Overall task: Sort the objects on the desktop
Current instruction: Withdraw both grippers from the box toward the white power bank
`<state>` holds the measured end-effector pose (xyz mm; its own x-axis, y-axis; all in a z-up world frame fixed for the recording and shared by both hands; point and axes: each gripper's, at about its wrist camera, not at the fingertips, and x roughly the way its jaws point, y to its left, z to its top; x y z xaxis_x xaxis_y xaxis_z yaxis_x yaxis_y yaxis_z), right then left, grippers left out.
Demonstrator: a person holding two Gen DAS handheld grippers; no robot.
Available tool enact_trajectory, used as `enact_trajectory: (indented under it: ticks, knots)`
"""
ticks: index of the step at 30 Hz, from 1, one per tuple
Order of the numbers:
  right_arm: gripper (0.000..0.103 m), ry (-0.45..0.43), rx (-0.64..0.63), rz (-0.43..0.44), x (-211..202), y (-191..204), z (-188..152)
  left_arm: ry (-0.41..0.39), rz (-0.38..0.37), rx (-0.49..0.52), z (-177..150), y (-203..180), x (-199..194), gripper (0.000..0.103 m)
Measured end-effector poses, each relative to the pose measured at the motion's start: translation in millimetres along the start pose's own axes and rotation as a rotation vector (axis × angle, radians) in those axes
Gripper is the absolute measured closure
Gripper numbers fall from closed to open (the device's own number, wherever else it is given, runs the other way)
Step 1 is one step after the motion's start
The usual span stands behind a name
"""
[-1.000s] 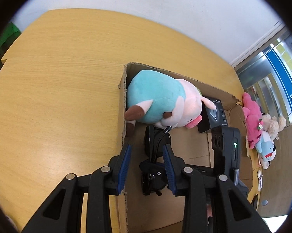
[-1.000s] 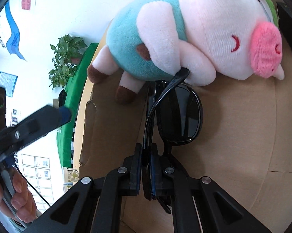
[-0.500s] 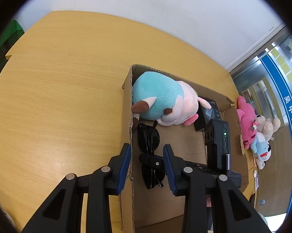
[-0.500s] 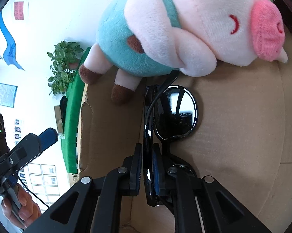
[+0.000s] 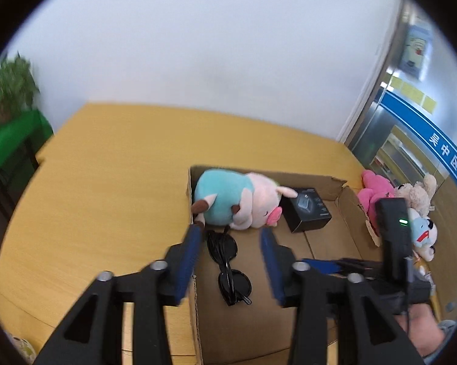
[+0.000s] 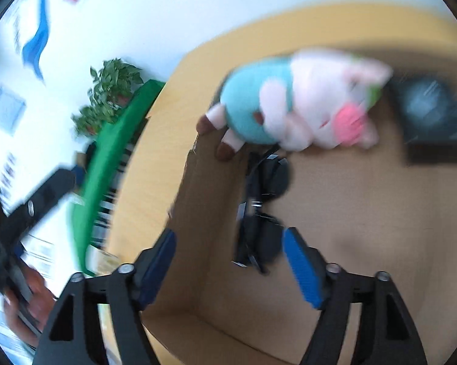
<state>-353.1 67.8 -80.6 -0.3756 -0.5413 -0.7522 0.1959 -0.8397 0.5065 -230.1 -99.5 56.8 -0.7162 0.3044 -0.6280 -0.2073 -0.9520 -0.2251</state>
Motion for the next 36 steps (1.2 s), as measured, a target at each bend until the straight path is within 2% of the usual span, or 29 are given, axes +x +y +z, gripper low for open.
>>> enact_trajectory:
  ticks: [2, 3, 4, 7, 14, 18, 23, 31, 34, 36]
  knots:
    - [0.012, -0.094, -0.111, -0.098, -39, 14, -27, -0.093, 0.036, 0.049, -16, -17, -23, 0.030]
    - [0.004, -0.151, -0.167, -0.132, -61, 19, -46, -0.130, 0.050, 0.074, -26, -26, -33, 0.028]
    - [0.002, -0.202, -0.215, -0.182, -82, 21, -66, -0.158, 0.055, 0.098, -37, -35, -42, 0.027]
    - [0.001, -0.306, -0.286, -0.308, -120, 25, -111, -0.174, 0.042, 0.111, -62, -55, -55, 0.026]
    - [0.001, -0.409, -0.260, -0.377, -178, 15, -193, -0.153, -0.013, 0.092, -118, -100, -77, 0.026]
    - [0.000, -0.424, -0.254, -0.406, -197, 13, -228, -0.133, -0.049, 0.110, -144, -132, -82, 0.026]
    - [0.001, -0.417, -0.234, -0.408, -203, 2, -250, -0.082, -0.091, 0.117, -164, -146, -76, 0.026]
    - [0.001, -0.422, -0.214, -0.412, -204, -9, -258, -0.033, -0.090, 0.103, -177, -138, -64, 0.026]
    - [0.000, -0.386, -0.210, -0.380, -191, -15, -260, 0.007, -0.125, 0.087, -186, -129, -57, 0.026]
    - [0.000, -0.330, -0.207, -0.339, -174, -20, -262, 0.048, -0.141, 0.054, -194, -117, -50, 0.026]
